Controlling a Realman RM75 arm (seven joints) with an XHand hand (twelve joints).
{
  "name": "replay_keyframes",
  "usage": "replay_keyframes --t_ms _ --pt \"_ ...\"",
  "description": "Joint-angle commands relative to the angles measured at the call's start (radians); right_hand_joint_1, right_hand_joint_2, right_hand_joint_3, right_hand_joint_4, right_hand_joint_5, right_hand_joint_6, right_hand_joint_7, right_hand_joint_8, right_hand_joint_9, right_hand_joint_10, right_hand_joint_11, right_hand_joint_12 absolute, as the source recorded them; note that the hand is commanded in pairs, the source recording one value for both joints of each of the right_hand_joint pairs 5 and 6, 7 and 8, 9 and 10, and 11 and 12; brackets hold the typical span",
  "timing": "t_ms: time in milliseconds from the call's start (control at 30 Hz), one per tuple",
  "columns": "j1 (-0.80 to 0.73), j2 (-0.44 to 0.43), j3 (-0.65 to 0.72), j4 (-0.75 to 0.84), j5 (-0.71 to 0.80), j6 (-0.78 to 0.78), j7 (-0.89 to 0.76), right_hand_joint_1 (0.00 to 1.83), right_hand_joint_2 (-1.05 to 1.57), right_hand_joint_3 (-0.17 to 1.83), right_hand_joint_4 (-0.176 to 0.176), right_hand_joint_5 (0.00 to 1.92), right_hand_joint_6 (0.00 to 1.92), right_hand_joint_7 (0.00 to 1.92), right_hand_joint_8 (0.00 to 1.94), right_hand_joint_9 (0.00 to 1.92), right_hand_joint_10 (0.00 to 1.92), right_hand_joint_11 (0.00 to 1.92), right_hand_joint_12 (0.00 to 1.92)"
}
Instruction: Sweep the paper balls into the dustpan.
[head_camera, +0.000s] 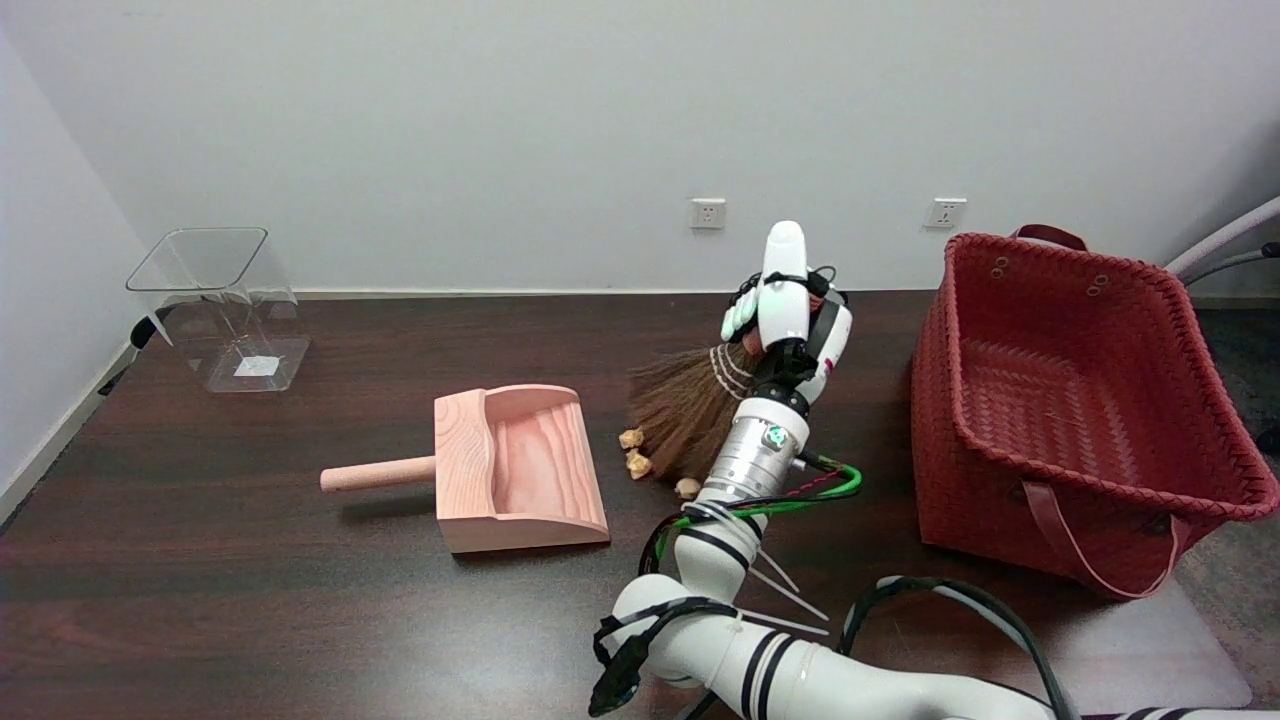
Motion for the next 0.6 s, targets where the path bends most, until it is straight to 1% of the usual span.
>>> replay_keyframes --t_ms 33,233,400,600 --pt "-0.033 -0.018 -0.036 0.094 0.030 0.002 0.252 0.53 1.57 -0.17 0.000 1.92 1.92 1.92 1.92 1.92 1.92 1.92 1.92" --pt "-0.053 0.006 -0.030 0.142 -0.048 0.072 0.145 0.53 1.57 -0.17 0.000 1.92 1.92 1.92 1.92 1.92 1.92 1.92 1.92" --pt "-0.076 0.029 -0.034 0.238 -0.123 0.080 0.037 0.53 1.57 -0.17 0.000 1.92 1.92 1.92 1.92 1.92 1.92 1.92 1.92" --pt "-0.137 0.051 -0.033 0.378 -0.219 0.081 -0.220 0.54 1.57 -0.17 0.000 1.92 1.92 1.92 1.92 1.92 1.92 1.92 1.92"
